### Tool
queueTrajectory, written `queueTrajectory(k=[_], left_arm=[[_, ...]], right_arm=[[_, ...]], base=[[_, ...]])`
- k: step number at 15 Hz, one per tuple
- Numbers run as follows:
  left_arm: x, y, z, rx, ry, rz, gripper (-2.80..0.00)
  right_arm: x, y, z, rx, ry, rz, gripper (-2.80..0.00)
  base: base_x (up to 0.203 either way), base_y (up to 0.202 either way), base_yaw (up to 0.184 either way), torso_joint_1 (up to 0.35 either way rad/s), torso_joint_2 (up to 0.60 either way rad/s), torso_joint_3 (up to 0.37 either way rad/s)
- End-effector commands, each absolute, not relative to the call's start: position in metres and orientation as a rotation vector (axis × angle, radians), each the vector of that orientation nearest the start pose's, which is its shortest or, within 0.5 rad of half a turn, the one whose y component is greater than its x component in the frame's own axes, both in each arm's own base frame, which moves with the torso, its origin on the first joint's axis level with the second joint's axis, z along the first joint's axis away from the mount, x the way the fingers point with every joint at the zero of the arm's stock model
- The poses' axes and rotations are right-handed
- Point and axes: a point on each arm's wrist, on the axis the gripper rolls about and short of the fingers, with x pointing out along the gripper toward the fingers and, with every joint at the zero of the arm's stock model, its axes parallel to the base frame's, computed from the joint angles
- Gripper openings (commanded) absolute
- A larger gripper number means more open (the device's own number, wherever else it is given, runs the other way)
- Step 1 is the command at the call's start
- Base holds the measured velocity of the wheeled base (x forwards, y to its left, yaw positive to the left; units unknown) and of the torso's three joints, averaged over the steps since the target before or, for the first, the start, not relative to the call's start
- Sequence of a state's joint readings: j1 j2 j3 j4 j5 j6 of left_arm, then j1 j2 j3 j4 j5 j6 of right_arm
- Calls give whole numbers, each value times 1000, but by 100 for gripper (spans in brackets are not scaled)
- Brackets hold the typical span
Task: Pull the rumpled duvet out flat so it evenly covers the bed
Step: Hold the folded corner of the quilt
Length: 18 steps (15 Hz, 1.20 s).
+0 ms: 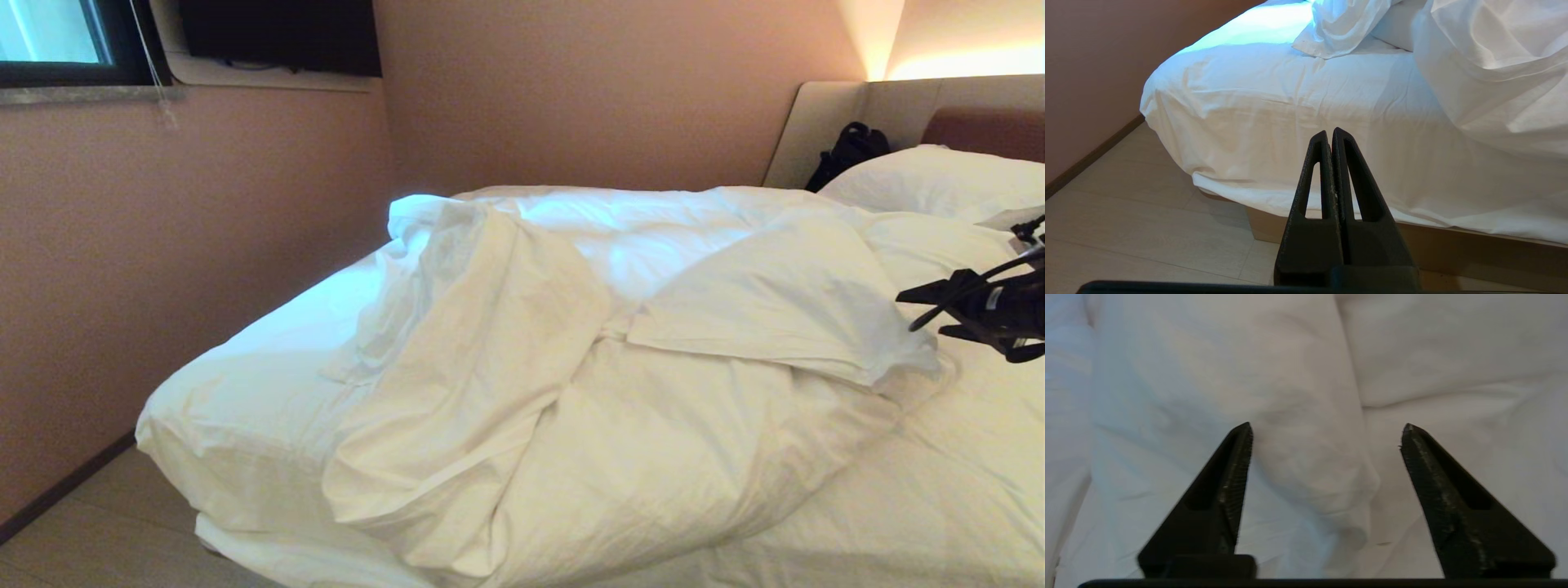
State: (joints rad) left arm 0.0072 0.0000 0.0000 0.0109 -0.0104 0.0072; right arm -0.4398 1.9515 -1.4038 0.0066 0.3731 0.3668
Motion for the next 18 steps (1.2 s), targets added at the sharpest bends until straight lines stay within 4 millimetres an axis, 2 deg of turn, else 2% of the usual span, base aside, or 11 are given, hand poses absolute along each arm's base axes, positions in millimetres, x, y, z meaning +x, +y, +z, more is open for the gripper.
queueTrajectory(k=[1,6,8,15,18], left_arm=[[-23,0,74,8,11,-3,-280],[-23,0,74,8,11,-3,-280],[-23,0,74,8,11,-3,-280],[-23,0,74,8,11,-3,-280],[-23,0,74,8,11,-3,-280]], right_arm=[[356,-160,189,616,524,-87,0],[349,-176,182,682,511,58,0],[350,-178,174,704,514,116,0],[356,-179,160,724,544,128,0],[355,-177,159,746,550,201,0]], base=[[0,0,0,0,0,0],[0,0,0,0,0,0],[0,0,0,0,0,0],[0,0,0,0,0,0],[0,0,0,0,0,0]])
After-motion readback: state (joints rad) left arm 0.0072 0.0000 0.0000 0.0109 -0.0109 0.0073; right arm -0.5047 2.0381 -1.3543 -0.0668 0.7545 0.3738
